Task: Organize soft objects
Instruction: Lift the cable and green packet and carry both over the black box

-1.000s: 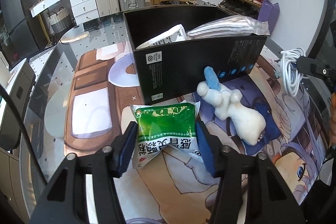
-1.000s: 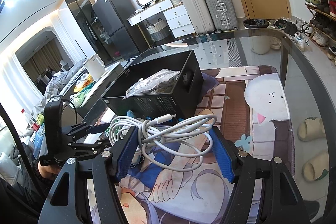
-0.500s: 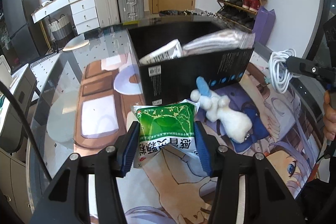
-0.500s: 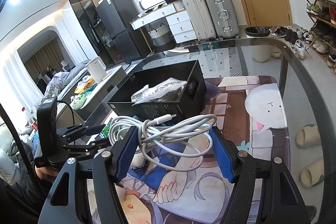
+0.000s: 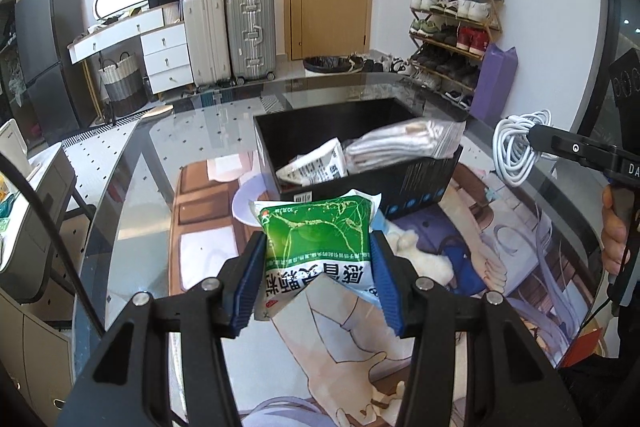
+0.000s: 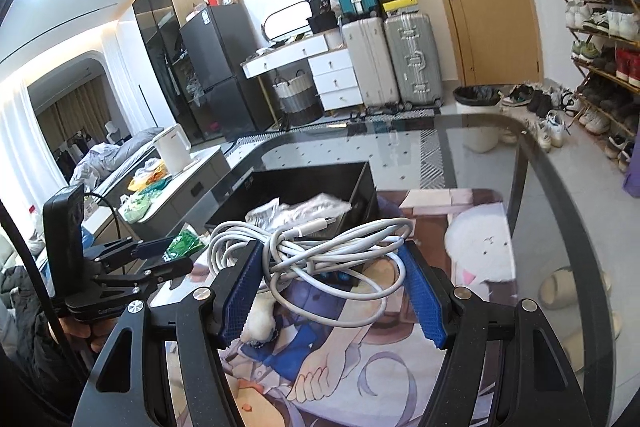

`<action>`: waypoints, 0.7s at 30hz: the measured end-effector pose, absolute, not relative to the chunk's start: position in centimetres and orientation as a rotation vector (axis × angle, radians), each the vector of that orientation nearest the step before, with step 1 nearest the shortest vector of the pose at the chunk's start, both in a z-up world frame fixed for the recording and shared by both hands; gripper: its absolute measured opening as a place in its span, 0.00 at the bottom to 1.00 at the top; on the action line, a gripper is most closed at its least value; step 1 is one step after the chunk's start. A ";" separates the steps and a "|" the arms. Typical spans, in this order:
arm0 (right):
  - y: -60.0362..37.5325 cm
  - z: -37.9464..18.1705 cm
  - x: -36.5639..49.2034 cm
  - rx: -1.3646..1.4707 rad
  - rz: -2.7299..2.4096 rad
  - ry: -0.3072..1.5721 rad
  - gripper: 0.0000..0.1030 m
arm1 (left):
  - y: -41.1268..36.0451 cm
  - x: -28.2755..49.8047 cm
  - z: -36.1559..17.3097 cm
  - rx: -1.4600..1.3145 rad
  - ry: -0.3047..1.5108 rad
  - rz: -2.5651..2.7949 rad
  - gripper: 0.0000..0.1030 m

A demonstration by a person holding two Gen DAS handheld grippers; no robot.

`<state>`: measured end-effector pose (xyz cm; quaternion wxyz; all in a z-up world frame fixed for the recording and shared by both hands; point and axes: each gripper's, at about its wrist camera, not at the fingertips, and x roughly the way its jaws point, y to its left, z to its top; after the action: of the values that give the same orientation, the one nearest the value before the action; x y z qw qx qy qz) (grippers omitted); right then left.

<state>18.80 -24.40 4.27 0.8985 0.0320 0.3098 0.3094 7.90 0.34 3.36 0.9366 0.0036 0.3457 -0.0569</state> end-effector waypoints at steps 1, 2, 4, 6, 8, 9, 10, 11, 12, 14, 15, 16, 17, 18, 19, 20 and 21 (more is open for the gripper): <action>-24.4 4.5 18.8 0.065 0.635 0.635 0.67 | 0.4 7.8 3.6 0.009 0.699 -0.114 0.49; -24.5 4.7 18.8 0.060 0.627 0.629 0.67 | 0.4 7.8 3.7 0.008 0.695 -0.113 0.49; -24.6 5.1 18.8 0.053 0.615 0.617 0.67 | 0.4 7.9 4.0 0.004 0.688 -0.113 0.49; -24.4 5.6 18.8 0.040 0.602 0.603 0.67 | 0.5 8.0 4.3 -0.007 0.677 -0.108 0.49; -24.2 6.1 18.8 0.030 0.600 0.593 0.67 | 0.7 8.3 4.5 -0.024 0.671 -0.104 0.49; -24.0 6.3 18.8 0.021 0.596 0.587 0.67 | 0.7 8.4 4.6 -0.028 0.668 -0.102 0.49; -23.8 6.5 18.9 0.006 0.590 0.580 0.67 | 0.8 8.5 4.8 -0.035 0.660 -0.102 0.49; -23.5 6.7 18.9 -0.002 0.589 0.574 0.67 | 0.9 8.6 5.0 -0.037 0.655 -0.102 0.49; -23.4 6.8 19.0 -0.007 0.590 0.569 0.67 | 0.9 8.7 5.2 -0.038 0.649 -0.101 0.49; -23.2 7.0 19.2 -0.011 0.592 0.564 0.67 | 0.9 9.0 5.6 -0.037 0.637 -0.102 0.49; -23.1 7.2 19.3 -0.017 0.588 0.560 0.67 | 0.9 9.1 5.8 -0.037 0.633 -0.101 0.49; -22.9 7.3 19.3 -0.025 0.584 0.556 0.67 | 0.9 9.2 5.9 -0.036 0.628 -0.099 0.49; -22.6 7.4 19.4 -0.036 0.583 0.552 0.67 | 1.0 9.4 6.1 -0.035 0.625 -0.098 0.49; -22.4 7.5 19.5 -0.039 0.586 0.549 0.67 | 0.9 9.5 6.2 -0.034 0.623 -0.098 0.49; -22.3 7.6 19.6 -0.042 0.589 0.547 0.67 | 1.0 9.6 6.3 -0.034 0.620 -0.096 0.49; -22.1 7.7 19.7 -0.046 0.590 0.545 0.67 | 1.0 9.8 6.4 -0.034 0.618 -0.095 0.49; -21.9 7.7 19.8 -0.052 0.590 0.543 0.67 | 1.0 9.9 6.4 -0.034 0.617 -0.095 0.49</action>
<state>19.78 -21.90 7.72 0.9205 -0.0255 0.2642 0.2869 9.89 1.00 6.40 0.9515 -0.0169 0.3037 -0.0466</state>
